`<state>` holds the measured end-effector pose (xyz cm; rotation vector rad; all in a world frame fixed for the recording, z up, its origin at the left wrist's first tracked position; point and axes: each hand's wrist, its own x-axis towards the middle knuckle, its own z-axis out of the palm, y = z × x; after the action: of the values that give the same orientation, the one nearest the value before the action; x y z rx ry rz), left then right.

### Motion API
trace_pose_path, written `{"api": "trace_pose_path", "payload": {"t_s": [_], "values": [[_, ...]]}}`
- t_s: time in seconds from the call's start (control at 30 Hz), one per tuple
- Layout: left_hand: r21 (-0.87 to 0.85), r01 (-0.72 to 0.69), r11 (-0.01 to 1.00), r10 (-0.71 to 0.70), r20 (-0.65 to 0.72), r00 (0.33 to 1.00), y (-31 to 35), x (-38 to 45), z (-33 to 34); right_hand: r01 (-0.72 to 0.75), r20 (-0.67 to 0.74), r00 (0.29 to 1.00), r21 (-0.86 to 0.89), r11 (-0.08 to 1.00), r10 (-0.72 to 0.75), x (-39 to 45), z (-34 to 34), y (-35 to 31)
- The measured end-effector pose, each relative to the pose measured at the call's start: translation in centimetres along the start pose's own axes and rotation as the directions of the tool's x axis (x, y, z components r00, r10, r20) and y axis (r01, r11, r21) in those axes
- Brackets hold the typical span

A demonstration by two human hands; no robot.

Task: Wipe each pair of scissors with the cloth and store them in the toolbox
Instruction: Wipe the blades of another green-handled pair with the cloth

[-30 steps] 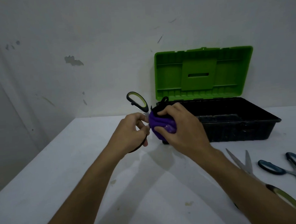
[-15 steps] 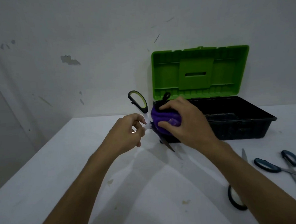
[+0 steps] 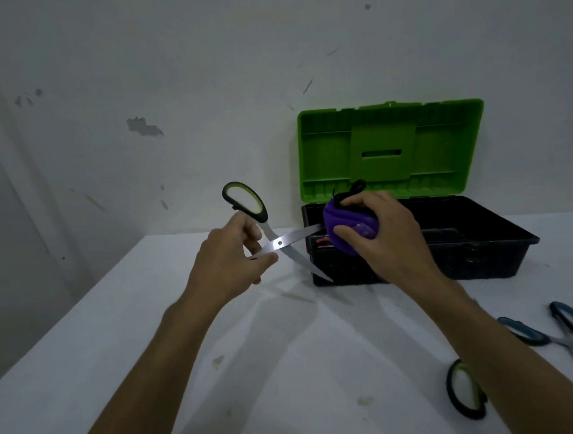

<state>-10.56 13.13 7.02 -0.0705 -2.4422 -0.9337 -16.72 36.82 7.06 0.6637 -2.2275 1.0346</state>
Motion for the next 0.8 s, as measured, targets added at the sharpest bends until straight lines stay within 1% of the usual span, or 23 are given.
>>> {"api": "trace_pose_path", "payload": {"t_s": [0.1, 0.2, 0.23, 0.3, 0.37, 0.4, 0.43, 0.47, 0.5, 0.53, 0.57, 0.6, 0.67, 0.7, 0.77, 0.8], "values": [[0.164, -0.168, 0.972, 0.19, -0.131, 0.973, -0.1, -0.1, 0.1, 0.009, -0.005, 1.0, 0.054, 0.999, -0.009, 0.1, -0.2, -0.4], [0.325, -0.315, 0.892, 0.387, -0.186, 0.903, -0.2, -0.2, 0.3, -0.034, -0.038, 0.998, 0.165, 0.986, 0.041, 0.5, -1.0, -0.7], [0.36, -0.335, 0.871, 0.425, -0.207, 0.881, -0.2, -0.2, 0.3, -0.055, -0.047, 0.997, 0.224, 0.973, 0.068, 0.7, -1.4, -0.7], [0.415, -0.318, 0.853, 0.436, -0.231, 0.87, -0.4, -0.1, 0.4, -0.091, -0.064, 0.991, 0.343, 0.935, 0.12, 0.8, -1.8, -0.9], [0.449, -0.271, 0.851, 0.402, -0.228, 0.887, -0.8, 0.1, 0.6, -0.128, -0.078, 0.981, 0.438, 0.89, 0.179, 0.8, -2.0, -1.2], [0.436, -0.244, 0.866, 0.372, -0.238, 0.897, -0.9, 0.2, 0.7, -0.143, -0.087, 0.974, 0.477, 0.867, 0.208, 0.8, -2.0, -1.3], [0.384, -0.215, 0.898, 0.325, -0.25, 0.912, -0.8, 0.2, 0.9, -0.157, -0.092, 0.967, 0.511, 0.845, 0.236, 0.9, -2.0, -1.4], [0.281, -0.183, 0.942, 0.258, -0.257, 0.932, -0.7, 0.3, 1.1, -0.171, -0.091, 0.961, 0.541, 0.823, 0.259, 0.9, -2.0, -1.5], [0.133, -0.131, 0.983, 0.16, -0.242, 0.957, -0.4, 0.3, 1.2, -0.184, -0.081, 0.958, 0.566, 0.804, 0.276, 0.9, -1.9, -1.7], [-0.047, -0.045, 0.998, 0.036, -0.184, 0.982, -0.2, 0.4, 1.4, -0.191, -0.065, 0.958, 0.583, 0.79, 0.28, 0.8, -1.8, -1.8], [-0.226, 0.065, 0.972, -0.086, -0.086, 0.993, 0.1, 0.3, 1.6, -0.192, -0.044, 0.962, 0.59, 0.784, 0.269, 0.7, -1.7, -1.9], [-0.369, 0.179, 0.912, -0.183, 0.025, 0.983, 0.3, 0.2, 1.8, -0.191, -0.019, 0.968, 0.588, 0.786, 0.25, 0.6, -1.4, -2.1], [-0.556, 0.355, 0.751, -0.298, 0.195, 0.934, 0.8, 0.1, 2.2, -0.191, 0.035, 0.977, 0.568, 0.801, 0.208, 0.3, -0.9, -2.4], [-0.634, 0.409, 0.656, -0.332, 0.244, 0.911, 1.0, 0.0, 2.4, -0.191, 0.058, 0.98, 0.554, 0.81, 0.192, 0.2, -0.5, -2.5], [-0.747, 0.454, 0.486, -0.366, 0.297, 0.882, 1.5, 0.1, 2.7, -0.196, 0.092, 0.981, 0.532, 0.824, 0.173, -0.1, 0.0, -2.4], [-0.77, 0.452, 0.45, -0.36, 0.307, 0.881, 1.6, 0.1, 2.7, -0.198, 0.104, 0.98, 0.526, 0.827, 0.169, -0.1, 0.2, -2.4]]}}
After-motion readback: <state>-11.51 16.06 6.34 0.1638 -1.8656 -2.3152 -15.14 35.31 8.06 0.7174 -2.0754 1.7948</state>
